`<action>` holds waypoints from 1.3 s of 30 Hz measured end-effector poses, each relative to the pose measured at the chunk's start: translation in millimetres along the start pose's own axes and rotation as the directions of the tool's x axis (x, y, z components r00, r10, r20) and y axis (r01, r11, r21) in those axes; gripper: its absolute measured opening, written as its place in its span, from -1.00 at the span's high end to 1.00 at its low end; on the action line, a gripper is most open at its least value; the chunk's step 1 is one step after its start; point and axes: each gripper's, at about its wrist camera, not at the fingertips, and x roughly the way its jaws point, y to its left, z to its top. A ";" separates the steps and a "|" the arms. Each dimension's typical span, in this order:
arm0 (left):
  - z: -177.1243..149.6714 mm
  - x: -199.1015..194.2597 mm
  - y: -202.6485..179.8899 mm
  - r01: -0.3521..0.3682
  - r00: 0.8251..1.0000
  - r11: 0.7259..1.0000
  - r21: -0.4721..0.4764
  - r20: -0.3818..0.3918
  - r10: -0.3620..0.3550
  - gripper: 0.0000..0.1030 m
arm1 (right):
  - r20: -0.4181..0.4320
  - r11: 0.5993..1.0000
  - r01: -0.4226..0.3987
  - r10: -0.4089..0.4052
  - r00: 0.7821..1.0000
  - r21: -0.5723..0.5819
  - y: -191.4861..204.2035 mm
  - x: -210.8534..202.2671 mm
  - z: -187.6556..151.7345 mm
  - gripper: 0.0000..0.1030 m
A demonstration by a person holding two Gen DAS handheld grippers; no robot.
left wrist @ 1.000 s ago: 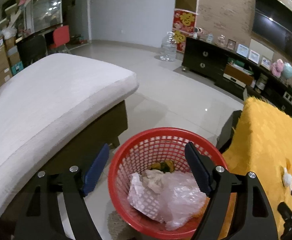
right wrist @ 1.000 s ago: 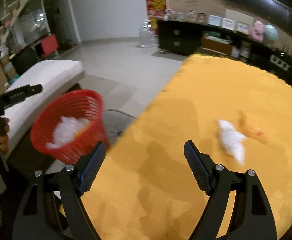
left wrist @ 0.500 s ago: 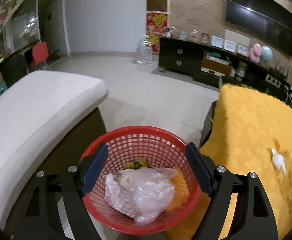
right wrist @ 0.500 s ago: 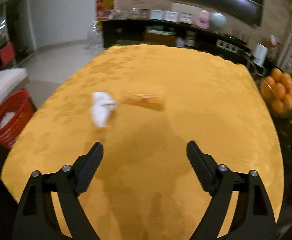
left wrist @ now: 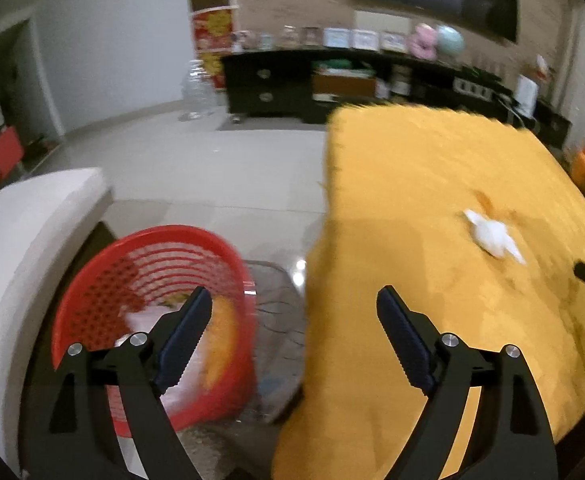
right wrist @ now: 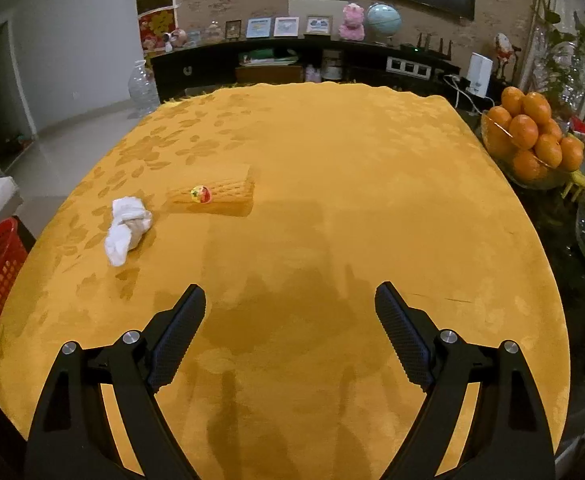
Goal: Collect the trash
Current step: 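Move both open tools back over the table toward the remaining trash, then close the left tool on the white tissue and lift it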
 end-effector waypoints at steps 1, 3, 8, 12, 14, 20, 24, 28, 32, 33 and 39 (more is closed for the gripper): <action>0.1 2.1 -7.9 0.014 1.000 1.000 0.016 -0.007 -0.014 -0.58 | -0.004 1.000 -0.006 0.006 1.000 0.012 -2.0 -0.2 -0.8 -0.66; 1.0 6.8 -22.8 0.038 0.999 0.999 0.039 -0.025 -0.038 -0.58 | -0.018 0.999 -0.012 0.013 1.000 0.031 -5.6 1.5 -2.0 -0.66; 6.9 16.2 -51.7 0.090 0.994 0.995 0.043 -0.057 -0.088 -0.59 | -0.055 0.997 -0.021 0.025 0.998 0.071 -10.1 7.0 -4.3 -0.66; 21.8 32.6 -78.8 0.153 0.984 0.988 0.011 -0.092 -0.152 -0.59 | -0.080 0.994 -0.015 0.024 0.996 0.106 -15.1 11.1 -5.4 -0.66; 29.9 39.8 -97.5 0.165 0.982 0.986 0.035 -0.101 -0.161 -0.59 | -0.090 0.992 -0.018 0.030 0.995 0.127 -18.8 12.7 -5.9 -0.66; 47.9 64.3 -136.0 0.198 0.973 0.978 0.066 -0.135 -0.187 -0.59 | -0.120 0.981 -0.030 0.054 0.991 0.193 -30.0 18.4 -10.3 -0.66; 51.7 81.1 -149.4 0.206 0.969 0.977 0.055 -0.153 -0.196 -0.58 | -0.115 0.979 -0.018 0.042 0.992 0.202 -33.8 17.6 -10.7 -0.66; 50.8 91.5 -156.7 0.201 0.968 0.977 0.065 -0.167 -0.188 -0.58 | -0.116 0.978 -0.024 0.049 0.992 0.207 -35.7 17.8 -10.8 -0.66; 49.2 100.1 -155.0 0.195 0.966 0.979 0.060 -0.184 -0.181 -0.54 | -0.115 0.980 -0.017 0.040 0.993 0.197 -34.6 17.8 -9.8 -0.66; 49.4 100.3 -153.9 0.199 0.966 0.979 0.056 -0.181 -0.186 -0.39 | -0.115 0.981 -0.015 0.038 0.993 0.194 -34.5 17.8 -9.7 -0.66; 49.6 94.9 -145.5 0.243 0.958 0.969 0.049 -0.167 -0.232 0.36 | -0.112 0.988 0.009 0.008 0.994 0.152 -27.2 19.9 -9.9 -0.66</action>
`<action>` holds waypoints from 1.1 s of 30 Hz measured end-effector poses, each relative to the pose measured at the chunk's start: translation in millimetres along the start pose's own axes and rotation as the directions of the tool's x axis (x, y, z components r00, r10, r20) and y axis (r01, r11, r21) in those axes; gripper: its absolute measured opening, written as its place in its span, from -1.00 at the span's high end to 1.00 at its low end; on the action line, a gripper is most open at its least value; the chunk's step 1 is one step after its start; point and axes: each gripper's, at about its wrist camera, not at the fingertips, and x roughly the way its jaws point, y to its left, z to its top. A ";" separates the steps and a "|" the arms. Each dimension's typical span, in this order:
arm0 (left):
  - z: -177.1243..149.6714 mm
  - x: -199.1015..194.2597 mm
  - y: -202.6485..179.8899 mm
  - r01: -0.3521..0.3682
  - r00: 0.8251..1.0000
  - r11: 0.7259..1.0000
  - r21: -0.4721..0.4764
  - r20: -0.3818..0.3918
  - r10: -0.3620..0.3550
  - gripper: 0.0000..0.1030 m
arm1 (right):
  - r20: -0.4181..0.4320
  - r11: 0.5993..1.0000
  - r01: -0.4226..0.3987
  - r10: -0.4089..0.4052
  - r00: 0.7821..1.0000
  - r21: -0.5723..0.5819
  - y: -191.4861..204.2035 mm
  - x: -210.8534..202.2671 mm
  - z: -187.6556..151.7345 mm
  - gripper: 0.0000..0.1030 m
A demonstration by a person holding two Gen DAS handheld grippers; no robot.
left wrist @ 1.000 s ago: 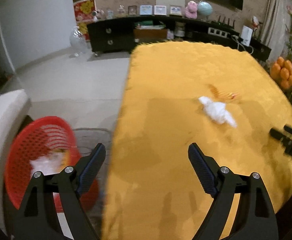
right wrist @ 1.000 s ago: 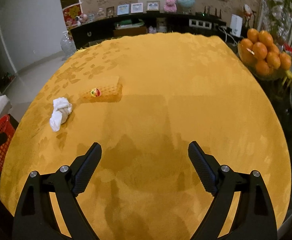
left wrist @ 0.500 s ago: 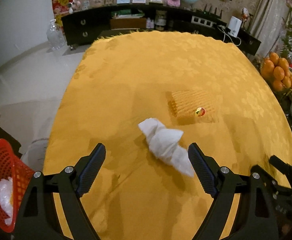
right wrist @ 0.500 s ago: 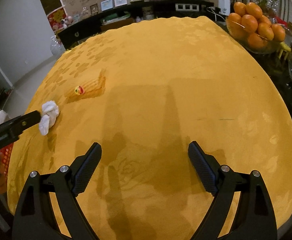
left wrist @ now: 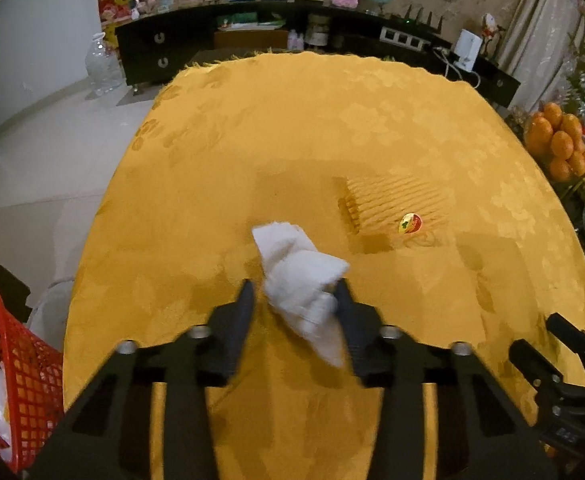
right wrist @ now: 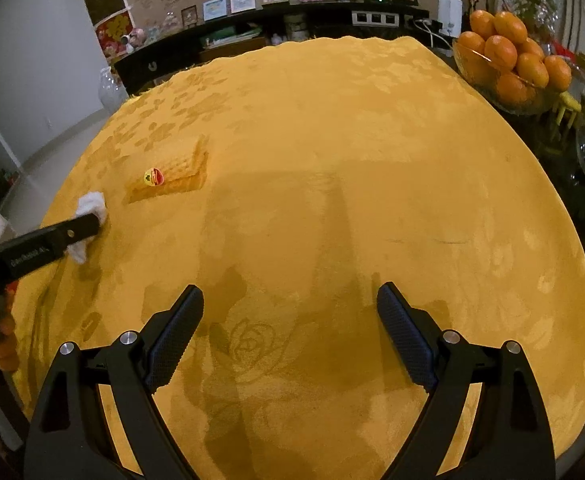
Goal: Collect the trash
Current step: 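Close the left tool on the white tissue and lift it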
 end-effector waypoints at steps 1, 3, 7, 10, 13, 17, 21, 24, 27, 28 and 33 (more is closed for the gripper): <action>-1.1 -2.0 2.1 0.005 1.000 1.000 -0.001 0.003 -0.005 0.37 | 0.002 1.000 0.006 -0.005 1.000 -0.010 1.2 0.4 -0.7 -0.66; -3.7 -5.8 6.3 0.012 1.000 1.000 -0.007 0.007 -0.012 0.39 | 0.006 1.000 0.014 -0.014 1.000 -0.024 2.8 1.0 -1.3 -0.66; -13.4 -19.7 20.0 0.016 1.000 1.000 -0.003 0.023 -0.016 0.40 | 0.011 0.999 0.025 -0.025 1.000 -0.039 4.1 2.6 -1.5 -0.66; -24.1 -32.2 33.4 0.018 0.999 1.000 -0.005 0.034 -0.018 0.41 | 0.014 0.998 0.036 -0.036 0.999 -0.050 5.7 3.4 -2.1 -0.67; -32.9 -41.4 45.2 0.017 0.999 1.000 -0.012 0.037 -0.017 0.41 | 0.016 0.997 0.052 -0.051 0.999 -0.061 9.1 4.4 -2.8 -0.69; -31.6 -45.1 50.0 0.024 0.999 1.000 -0.018 0.042 -0.023 0.31 | 0.014 0.996 0.060 -0.060 0.998 -0.066 12.7 6.1 -2.7 -0.72; -19.7 -42.2 41.1 0.042 0.997 0.999 -0.017 0.062 -0.041 -0.13 | 0.016 0.995 0.065 -0.064 0.998 -0.075 16.0 6.9 -3.0 -0.72; -10.7 -35.4 26.7 0.035 0.997 0.999 0.015 0.071 -0.036 -0.27 | 0.017 0.995 0.062 -0.061 0.998 -0.078 15.2 7.2 -3.2 -0.74; -3.5 -19.6 14.5 0.011 0.998 0.998 0.057 0.054 -0.014 -0.28 | 0.017 0.995 0.059 -0.057 0.998 -0.082 15.3 6.9 -3.5 -0.74; -1.5 -12.8 11.7 0.007 0.999 0.998 0.068 0.046 -0.010 -0.28 | 0.018 0.995 0.058 -0.056 0.998 -0.083 15.6 7.0 -3.7 -0.74; -2.2 3.5 7.8 0.001 1.000 0.995 0.096 0.022 -0.003 0.14 | 0.023 0.994 0.053 -0.051 0.998 -0.092 16.3 7.0 -3.5 -0.74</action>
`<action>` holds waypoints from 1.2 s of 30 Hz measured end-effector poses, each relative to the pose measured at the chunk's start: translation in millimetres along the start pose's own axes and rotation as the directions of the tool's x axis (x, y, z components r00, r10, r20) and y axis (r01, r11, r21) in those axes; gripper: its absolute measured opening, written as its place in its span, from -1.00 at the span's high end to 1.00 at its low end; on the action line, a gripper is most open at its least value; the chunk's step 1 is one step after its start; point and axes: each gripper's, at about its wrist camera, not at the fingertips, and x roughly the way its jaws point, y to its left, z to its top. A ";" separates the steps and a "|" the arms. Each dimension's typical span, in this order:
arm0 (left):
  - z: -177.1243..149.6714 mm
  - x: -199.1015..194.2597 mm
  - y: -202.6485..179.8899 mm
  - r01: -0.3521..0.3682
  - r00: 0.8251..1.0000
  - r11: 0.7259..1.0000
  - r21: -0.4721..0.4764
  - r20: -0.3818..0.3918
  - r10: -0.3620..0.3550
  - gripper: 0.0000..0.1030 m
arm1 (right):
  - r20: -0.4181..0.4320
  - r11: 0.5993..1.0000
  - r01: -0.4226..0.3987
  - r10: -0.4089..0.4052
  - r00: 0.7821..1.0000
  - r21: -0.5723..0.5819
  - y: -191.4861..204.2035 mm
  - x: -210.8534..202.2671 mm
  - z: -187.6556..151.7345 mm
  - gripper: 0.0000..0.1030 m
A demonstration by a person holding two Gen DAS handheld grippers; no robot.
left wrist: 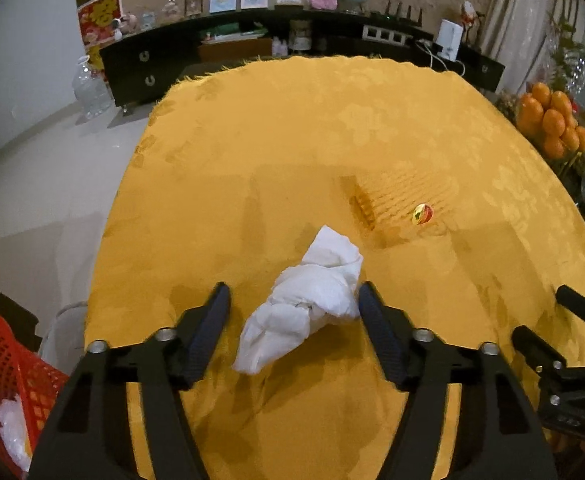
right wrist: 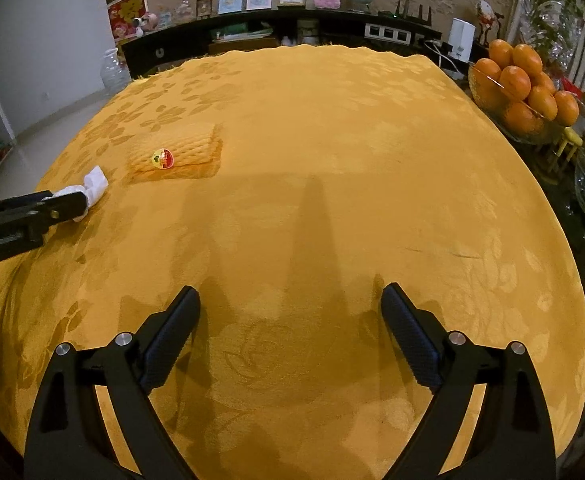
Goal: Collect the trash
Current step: 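Close the left tool on the white tissue and lift it, then grasp the yellow foam fruit net with right tool while left tool holds tissue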
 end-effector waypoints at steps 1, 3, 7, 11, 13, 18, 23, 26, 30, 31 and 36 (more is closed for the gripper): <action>-0.9 0.2 0.1 0.008 1.000 1.000 -0.002 -0.003 -0.008 0.20 | 0.002 1.000 -0.001 0.001 1.000 -0.002 0.0 0.2 0.1 -0.74; -3.8 -4.0 2.5 0.016 1.000 1.000 -0.005 0.007 -0.016 0.27 | 0.004 1.000 -0.001 0.001 1.000 -0.002 0.3 0.7 0.5 -0.74; -12.8 -15.6 6.9 0.027 0.999 1.000 0.000 0.018 -0.027 0.29 | 0.004 1.000 0.001 -0.001 1.000 -0.001 1.6 0.7 0.3 -0.74; -28.3 -35.9 17.8 0.028 0.999 0.999 -0.016 0.030 -0.028 0.29 | 0.006 1.000 0.001 -0.001 1.000 -0.001 1.8 0.7 0.4 -0.74; -33.8 -44.2 22.0 0.007 1.000 1.000 -0.019 0.030 -0.006 0.29 | 0.007 1.000 0.000 0.000 1.000 -0.001 3.0 0.6 0.7 -0.74; -44.1 -76.4 33.3 -0.033 0.997 0.998 -0.063 0.073 0.037 0.29 | 0.009 0.999 -0.038 0.038 0.999 -0.004 5.8 -0.9 1.4 -0.74; -53.1 -82.6 44.4 -0.029 0.997 0.994 -0.102 0.072 0.036 0.29 | 0.012 0.997 -0.081 0.081 0.997 0.000 9.6 -2.5 3.7 -0.74; -54.2 -77.2 53.3 -0.031 0.998 0.992 -0.125 0.050 0.037 0.29 | 0.027 0.993 -0.118 0.118 0.993 -0.002 13.7 -6.6 8.8 -0.74; -52.2 -74.9 67.9 -0.025 0.999 0.984 -0.174 0.032 0.031 0.29 | 0.042 0.987 -0.155 0.156 0.987 -0.043 28.7 -7.4 22.4 -0.74; -50.5 -77.0 69.5 -0.031 0.998 0.984 -0.177 0.040 0.038 0.29 | 0.051 0.986 -0.156 0.160 0.986 -0.064 36.3 -5.4 29.5 -0.74; -47.1 -86.0 75.1 -0.039 0.996 0.981 -0.191 0.069 0.053 0.29 | 0.077 0.986 -0.151 0.156 0.985 -0.068 58.0 13.8 65.0 -0.74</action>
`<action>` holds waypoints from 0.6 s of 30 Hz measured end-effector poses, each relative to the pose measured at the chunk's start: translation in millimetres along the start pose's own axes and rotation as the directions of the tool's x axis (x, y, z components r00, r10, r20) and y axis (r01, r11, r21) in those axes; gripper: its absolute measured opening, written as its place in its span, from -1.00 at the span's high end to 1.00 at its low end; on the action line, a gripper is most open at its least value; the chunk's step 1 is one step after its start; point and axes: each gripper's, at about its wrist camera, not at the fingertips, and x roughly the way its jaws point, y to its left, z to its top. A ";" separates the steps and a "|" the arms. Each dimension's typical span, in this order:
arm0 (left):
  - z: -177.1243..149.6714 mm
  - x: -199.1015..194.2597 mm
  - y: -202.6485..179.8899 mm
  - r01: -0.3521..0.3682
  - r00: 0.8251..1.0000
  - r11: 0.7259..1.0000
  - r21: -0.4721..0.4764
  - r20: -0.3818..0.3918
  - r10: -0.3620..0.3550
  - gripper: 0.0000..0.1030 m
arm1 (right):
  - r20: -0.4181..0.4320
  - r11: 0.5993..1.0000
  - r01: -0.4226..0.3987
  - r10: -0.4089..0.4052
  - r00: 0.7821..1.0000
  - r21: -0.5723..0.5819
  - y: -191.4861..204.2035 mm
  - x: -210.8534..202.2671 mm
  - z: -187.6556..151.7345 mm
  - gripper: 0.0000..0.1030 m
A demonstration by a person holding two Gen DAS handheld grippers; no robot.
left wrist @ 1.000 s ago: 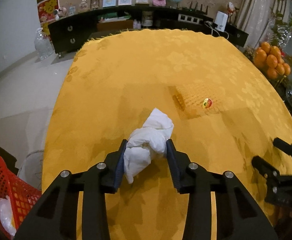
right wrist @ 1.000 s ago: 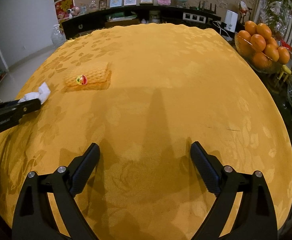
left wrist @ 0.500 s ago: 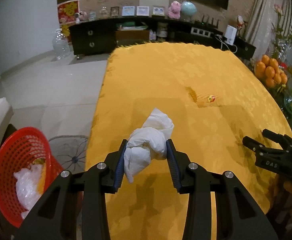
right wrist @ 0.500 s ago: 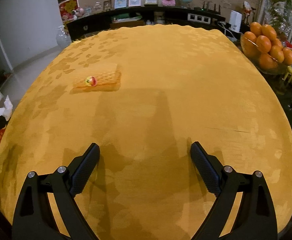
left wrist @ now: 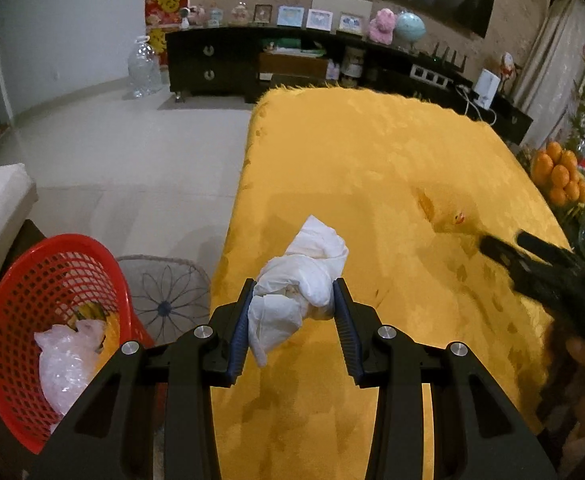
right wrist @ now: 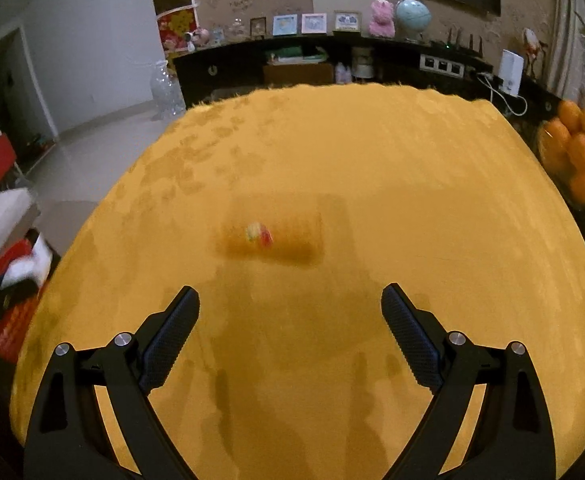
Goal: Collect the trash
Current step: 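Grasp the yellow foam fruit net with right tool while left tool holds tissue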
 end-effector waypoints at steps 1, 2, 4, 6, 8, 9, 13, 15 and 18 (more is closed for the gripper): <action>0.4 -1.4 1.2 0.000 1.000 1.000 -0.002 0.004 0.000 0.29 | 0.001 1.000 0.007 -0.007 1.000 0.005 2.7 6.6 8.6 -0.74; 0.9 -2.8 2.6 -0.003 1.000 1.000 -0.004 0.008 0.003 0.29 | 0.003 1.000 0.014 -0.014 1.000 0.005 5.7 11.0 13.9 -0.74; 1.7 -4.4 6.8 -0.012 1.000 1.000 -0.009 0.013 0.012 0.29 | 0.002 1.000 0.026 -0.026 1.000 -0.005 11.7 20.5 24.2 -0.74; 1.9 -6.1 10.5 -0.019 1.000 1.000 -0.017 0.016 0.019 0.28 | -0.005 0.999 0.032 -0.032 0.999 -0.008 14.8 28.8 31.0 -0.74; 2.4 -6.7 13.3 -0.020 1.000 1.000 -0.025 0.016 0.020 0.29 | -0.022 1.000 0.025 -0.025 0.999 0.009 16.2 39.0 37.4 -0.74; 2.6 -7.3 14.2 -0.016 1.000 0.999 -0.030 0.014 0.016 0.28 | -0.034 1.000 0.022 -0.021 0.999 0.018 17.2 45.0 40.3 -0.74; 3.1 -9.6 13.7 -0.007 1.000 0.999 -0.033 0.016 0.008 0.28 | -0.068 0.998 0.053 -0.052 0.996 0.020 21.4 61.2 43.7 -0.74; 3.2 -10.0 14.1 -0.007 1.000 0.999 -0.033 0.018 0.007 0.28 | -0.080 0.997 0.073 -0.071 0.994 0.023 20.8 67.0 42.4 -0.72; 3.3 -10.2 13.8 -0.006 1.000 0.999 -0.034 0.018 0.007 0.28 | -0.089 0.995 0.095 -0.093 0.992 0.019 18.7 71.6 38.9 -0.53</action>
